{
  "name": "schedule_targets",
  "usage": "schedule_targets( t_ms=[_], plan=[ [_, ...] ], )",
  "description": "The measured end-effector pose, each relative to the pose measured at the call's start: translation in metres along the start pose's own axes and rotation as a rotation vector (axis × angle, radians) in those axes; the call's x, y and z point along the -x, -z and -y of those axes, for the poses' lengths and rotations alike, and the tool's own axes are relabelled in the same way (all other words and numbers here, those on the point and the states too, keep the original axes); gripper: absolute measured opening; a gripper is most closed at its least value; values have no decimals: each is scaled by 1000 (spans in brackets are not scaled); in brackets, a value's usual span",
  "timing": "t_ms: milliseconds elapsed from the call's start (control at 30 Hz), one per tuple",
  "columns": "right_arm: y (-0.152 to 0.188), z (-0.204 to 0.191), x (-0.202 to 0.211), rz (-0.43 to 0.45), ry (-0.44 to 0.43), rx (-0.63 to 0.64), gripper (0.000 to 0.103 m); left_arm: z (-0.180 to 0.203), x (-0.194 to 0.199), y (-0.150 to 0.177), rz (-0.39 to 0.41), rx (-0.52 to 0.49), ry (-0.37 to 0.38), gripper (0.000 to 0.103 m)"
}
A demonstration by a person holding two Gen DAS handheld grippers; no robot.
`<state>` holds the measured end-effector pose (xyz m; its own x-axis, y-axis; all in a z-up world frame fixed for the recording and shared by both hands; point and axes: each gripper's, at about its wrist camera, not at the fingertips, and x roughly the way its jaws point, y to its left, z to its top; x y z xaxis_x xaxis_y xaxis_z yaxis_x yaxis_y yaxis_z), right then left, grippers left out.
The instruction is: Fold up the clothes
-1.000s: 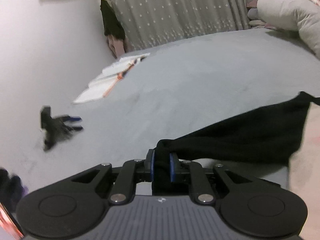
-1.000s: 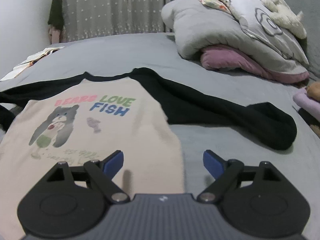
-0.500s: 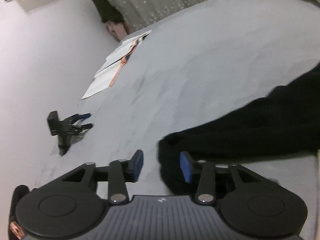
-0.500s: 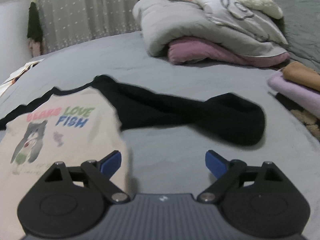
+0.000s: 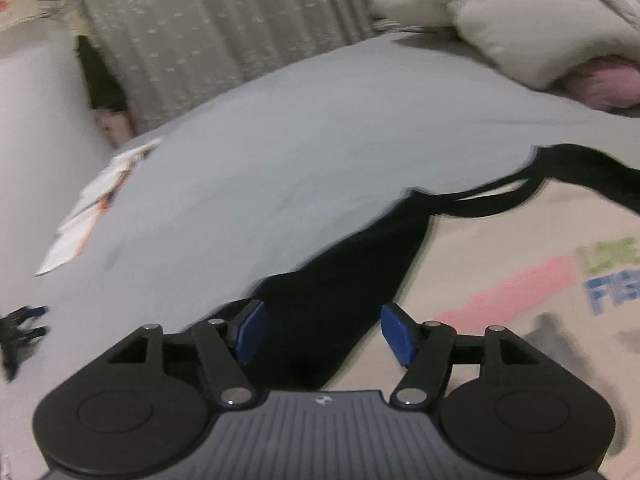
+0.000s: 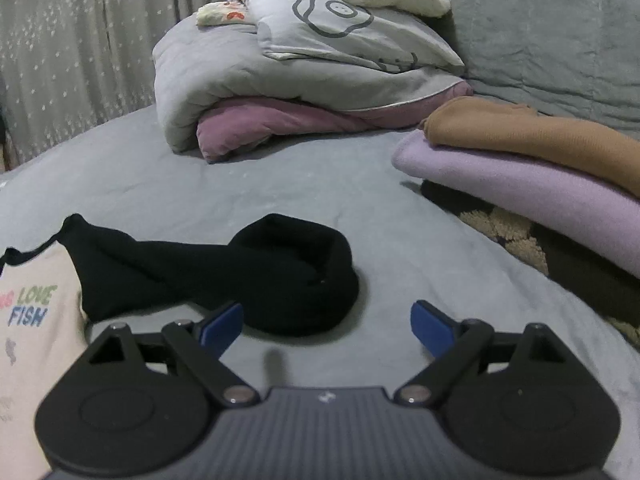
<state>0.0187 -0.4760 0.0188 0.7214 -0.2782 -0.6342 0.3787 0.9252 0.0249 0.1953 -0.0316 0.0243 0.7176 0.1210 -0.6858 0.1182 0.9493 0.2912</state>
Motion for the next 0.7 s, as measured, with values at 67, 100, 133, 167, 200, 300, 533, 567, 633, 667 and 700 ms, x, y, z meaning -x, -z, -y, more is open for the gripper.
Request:
schedule_targets(
  t_ms=[67, 100, 133, 167, 200, 300, 533, 567, 633, 667, 700],
  plan=[
    [2, 3, -3, -3, 8, 18, 79, 19, -3, -8, 10, -14, 29, 63],
    [2, 4, -4, -5, 10, 26, 76, 28, -3, -13, 16, -18, 44, 63],
    [2, 5, -4, -9, 2, 27, 74, 37, -4, -18, 21, -20, 59, 63],
    [1, 5, -4, -13, -6, 29, 73, 46, -5, -22, 26, -22, 75, 63],
    [1, 5, -4, -18, -15, 31, 69, 55, -5, -27, 31, -22, 92, 63],
    [-1, 7, -8, -36, -41, 24, 59, 79, -4, -42, 46, -7, 162, 63],
    [-5, 9, -20, -53, -60, -21, 61, 130, 1, -65, 28, 35, 314, 63],
    [-5, 9, -21, -52, -59, -22, 61, 135, 2, -67, 24, 40, 338, 63],
    [-5, 8, -21, -51, -56, -22, 63, 149, 4, -73, 6, 60, 404, 63],
    [-5, 8, -22, -50, -55, -22, 64, 155, 4, -75, -3, 72, 432, 63],
    [-5, 8, -22, -49, -53, -23, 66, 160, 3, -77, -14, 84, 459, 63]
  ],
)
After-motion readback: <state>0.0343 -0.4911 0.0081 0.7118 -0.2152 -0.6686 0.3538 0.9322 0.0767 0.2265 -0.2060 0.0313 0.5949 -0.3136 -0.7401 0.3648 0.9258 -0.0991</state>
